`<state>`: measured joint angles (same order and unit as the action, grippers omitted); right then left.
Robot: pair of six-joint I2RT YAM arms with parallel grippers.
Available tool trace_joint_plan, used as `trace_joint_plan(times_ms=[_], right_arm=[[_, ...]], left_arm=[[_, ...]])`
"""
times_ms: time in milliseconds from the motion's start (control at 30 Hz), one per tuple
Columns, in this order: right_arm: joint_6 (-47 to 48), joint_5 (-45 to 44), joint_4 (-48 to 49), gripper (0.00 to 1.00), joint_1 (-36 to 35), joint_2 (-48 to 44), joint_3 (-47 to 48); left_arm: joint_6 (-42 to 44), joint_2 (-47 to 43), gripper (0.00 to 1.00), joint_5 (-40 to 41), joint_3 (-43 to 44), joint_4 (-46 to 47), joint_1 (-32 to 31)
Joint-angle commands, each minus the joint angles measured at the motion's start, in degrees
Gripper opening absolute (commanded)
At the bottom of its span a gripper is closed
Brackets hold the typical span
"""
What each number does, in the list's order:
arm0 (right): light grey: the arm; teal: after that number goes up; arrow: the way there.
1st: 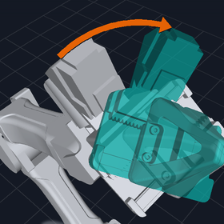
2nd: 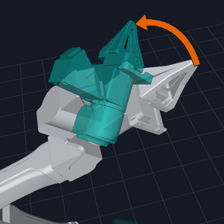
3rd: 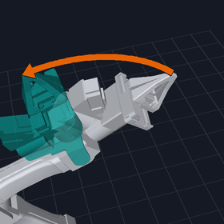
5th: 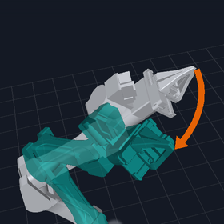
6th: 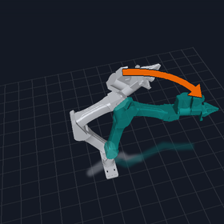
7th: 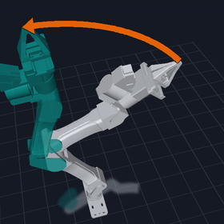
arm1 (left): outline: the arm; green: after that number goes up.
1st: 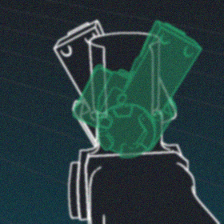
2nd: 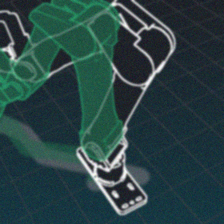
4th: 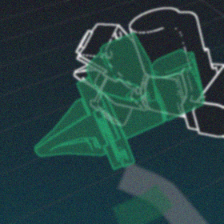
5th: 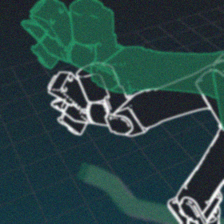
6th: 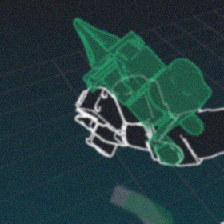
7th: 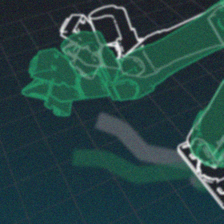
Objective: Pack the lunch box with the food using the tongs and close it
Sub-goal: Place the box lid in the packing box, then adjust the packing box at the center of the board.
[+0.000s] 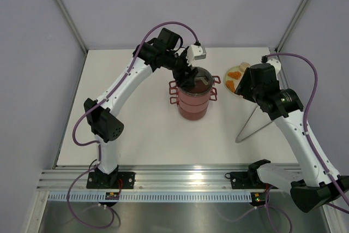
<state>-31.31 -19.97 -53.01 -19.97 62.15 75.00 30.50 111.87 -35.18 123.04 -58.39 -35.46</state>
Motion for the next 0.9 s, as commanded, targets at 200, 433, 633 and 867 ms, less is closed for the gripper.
trace_joint_plan(times_ms=[200,433,633,867], right_arm=[[-0.4,2.6,2.3,0.66,0.4,0.7,-1.8],[-3.5,14.0,11.7,0.67,2.7,3.1,-9.9],[-6.6,24.0,20.4,0.66,6.6,5.0,-17.4],[-9.3,30.9,28.2,0.66,12.7,7.8,-23.6]], left_arm=[[-1.8,-4.1,0.98,3.8,0.7,0.7,-0.1],[-4.9,-14.7,0.99,7.4,-7.7,8.9,0.0],[-11.7,-26.3,0.99,13.6,-17.7,18.1,2.5],[-38.5,-43.1,0.74,17.5,-42.3,42.7,20.1]])
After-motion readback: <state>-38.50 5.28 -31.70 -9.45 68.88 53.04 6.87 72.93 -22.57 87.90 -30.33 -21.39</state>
